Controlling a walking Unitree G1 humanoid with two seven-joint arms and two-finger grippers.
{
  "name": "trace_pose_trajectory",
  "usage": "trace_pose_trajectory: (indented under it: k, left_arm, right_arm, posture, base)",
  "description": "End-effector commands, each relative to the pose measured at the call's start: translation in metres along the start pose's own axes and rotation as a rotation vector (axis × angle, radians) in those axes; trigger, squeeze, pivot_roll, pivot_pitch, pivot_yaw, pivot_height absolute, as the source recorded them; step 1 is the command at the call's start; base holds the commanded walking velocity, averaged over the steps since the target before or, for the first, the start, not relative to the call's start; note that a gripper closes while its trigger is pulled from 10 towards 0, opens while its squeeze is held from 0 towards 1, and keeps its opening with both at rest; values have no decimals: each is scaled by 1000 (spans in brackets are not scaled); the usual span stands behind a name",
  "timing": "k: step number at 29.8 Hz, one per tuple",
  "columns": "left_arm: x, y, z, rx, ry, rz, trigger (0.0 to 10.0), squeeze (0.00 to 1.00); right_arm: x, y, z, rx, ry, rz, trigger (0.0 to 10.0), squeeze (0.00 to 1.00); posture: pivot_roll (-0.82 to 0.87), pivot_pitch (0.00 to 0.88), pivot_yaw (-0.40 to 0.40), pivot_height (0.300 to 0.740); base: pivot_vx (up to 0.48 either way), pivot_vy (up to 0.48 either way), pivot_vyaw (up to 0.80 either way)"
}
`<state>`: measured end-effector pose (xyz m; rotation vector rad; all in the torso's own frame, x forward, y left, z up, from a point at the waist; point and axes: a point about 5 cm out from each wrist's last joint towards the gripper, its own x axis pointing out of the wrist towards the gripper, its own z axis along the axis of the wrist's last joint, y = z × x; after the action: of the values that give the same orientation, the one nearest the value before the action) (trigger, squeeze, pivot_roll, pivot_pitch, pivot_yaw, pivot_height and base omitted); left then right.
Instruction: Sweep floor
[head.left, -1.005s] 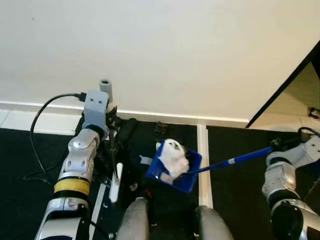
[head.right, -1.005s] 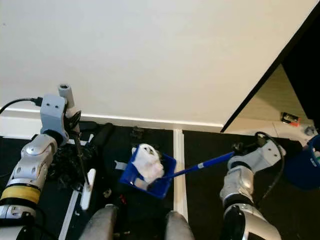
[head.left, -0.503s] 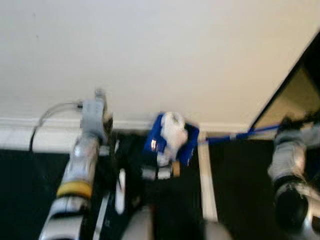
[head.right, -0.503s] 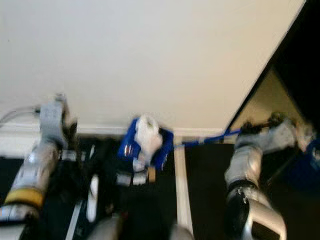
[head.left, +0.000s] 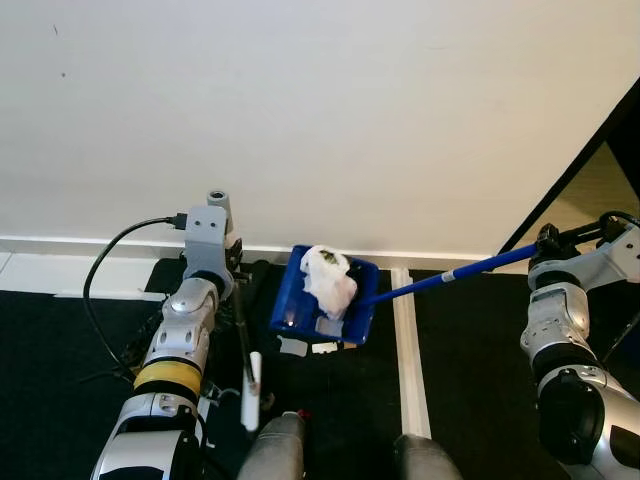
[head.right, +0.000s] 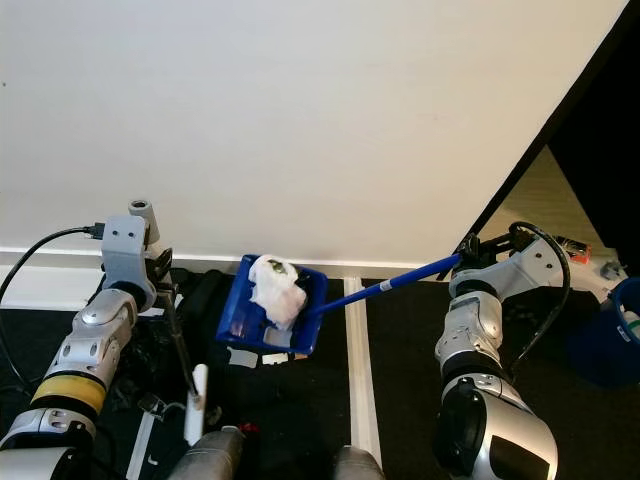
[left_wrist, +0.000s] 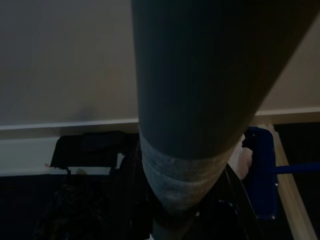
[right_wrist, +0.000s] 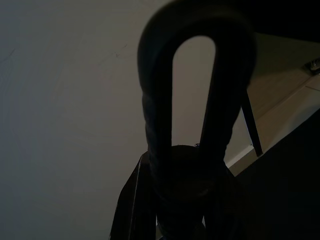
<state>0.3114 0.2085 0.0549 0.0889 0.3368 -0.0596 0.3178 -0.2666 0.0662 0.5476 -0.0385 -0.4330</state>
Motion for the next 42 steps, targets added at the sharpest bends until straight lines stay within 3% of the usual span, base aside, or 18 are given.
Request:
trace_pose_trajectory:
  k: [1,5,33,42]
  left_arm:
    - [3,-6,7,-11,-40,2,10000,0]
    - [5,-7,8,-56,-56,35,10000,0]
    - [2,-5,0,-54,-34,124,10000,0]
    - [3,-9,-1,-60,-29,124,10000,0]
  right_arm:
    - [3,6,6,-4,-32,29,10000,0]
    - [5,13,8,-41,-41,66,10000,0]
    - [27,28,60,-121,-181,110,10000,0]
    - [38,36,94,-118,-276,104,10000,0]
  posture:
    - [107,0,-35,740]
    - [98,0,-40,740]
    - [79,0,-57,740]
    - [64,8,-59,740]
  base:
    - [0,-289,0]
    - [0,-480,0]
    - [0,-480,0]
    - [0,-480,0]
